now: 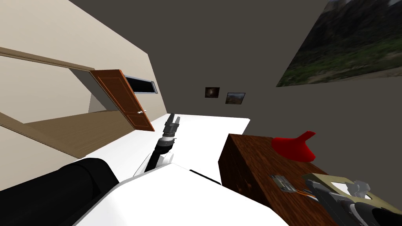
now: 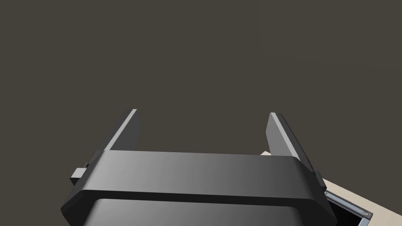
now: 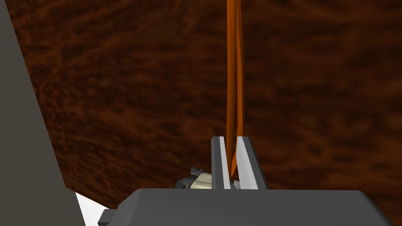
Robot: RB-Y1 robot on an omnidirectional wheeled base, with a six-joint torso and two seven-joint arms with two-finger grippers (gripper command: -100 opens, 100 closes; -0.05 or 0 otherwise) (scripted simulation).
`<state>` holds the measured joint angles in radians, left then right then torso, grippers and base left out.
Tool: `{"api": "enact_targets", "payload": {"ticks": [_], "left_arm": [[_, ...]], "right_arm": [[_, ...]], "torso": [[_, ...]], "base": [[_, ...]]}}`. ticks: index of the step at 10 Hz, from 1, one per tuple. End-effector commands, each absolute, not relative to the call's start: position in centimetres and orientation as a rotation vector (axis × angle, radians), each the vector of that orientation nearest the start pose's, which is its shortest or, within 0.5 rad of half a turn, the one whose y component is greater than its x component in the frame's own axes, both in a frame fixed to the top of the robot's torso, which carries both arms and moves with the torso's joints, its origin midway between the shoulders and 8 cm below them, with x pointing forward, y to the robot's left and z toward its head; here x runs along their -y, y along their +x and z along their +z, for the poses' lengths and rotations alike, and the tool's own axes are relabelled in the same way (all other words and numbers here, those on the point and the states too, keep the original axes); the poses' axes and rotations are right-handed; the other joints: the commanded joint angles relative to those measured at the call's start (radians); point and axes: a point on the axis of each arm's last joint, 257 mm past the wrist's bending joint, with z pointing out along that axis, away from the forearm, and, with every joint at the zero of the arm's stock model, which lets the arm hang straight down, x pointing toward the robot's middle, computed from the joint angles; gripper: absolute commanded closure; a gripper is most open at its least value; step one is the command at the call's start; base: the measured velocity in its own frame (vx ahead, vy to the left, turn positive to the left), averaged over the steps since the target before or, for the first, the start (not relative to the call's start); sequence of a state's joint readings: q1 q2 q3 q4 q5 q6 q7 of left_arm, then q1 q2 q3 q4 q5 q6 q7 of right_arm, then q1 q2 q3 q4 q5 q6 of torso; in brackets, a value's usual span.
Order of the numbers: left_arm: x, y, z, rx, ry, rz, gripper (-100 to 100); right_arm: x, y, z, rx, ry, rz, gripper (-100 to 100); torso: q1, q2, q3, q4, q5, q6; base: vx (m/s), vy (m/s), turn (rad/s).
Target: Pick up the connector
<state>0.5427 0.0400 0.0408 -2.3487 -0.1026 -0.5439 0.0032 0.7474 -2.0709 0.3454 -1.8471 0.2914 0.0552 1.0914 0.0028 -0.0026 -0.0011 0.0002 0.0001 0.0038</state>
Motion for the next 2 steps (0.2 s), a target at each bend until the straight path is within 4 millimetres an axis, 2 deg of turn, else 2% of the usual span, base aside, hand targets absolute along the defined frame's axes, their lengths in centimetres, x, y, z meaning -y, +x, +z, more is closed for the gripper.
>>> {"api": "enact_targets", "payload": {"ticks": [1, 2], "left_arm": [[-27.23, 32.06, 4.82, -0.656, -0.498, -1.206, 0], [-27.23, 32.06, 4.82, -0.656, -0.498, -1.206, 0]], "right_arm": [[56.64, 27.01, -27.62, -1.949, -2.102, -0.638, 100], [56.58, 27.07, -27.58, -1.949, -2.102, -0.636, 0]], "torso": [[0.000, 0.000, 0.000, 0.000, 0.000, 0.000], [0.000, -0.001, 0.000, 0.000, 0.000, 0.000]], "base": [[-0.008, 0.003, -0.012], [0.000, 0.000, 0.000]]}}
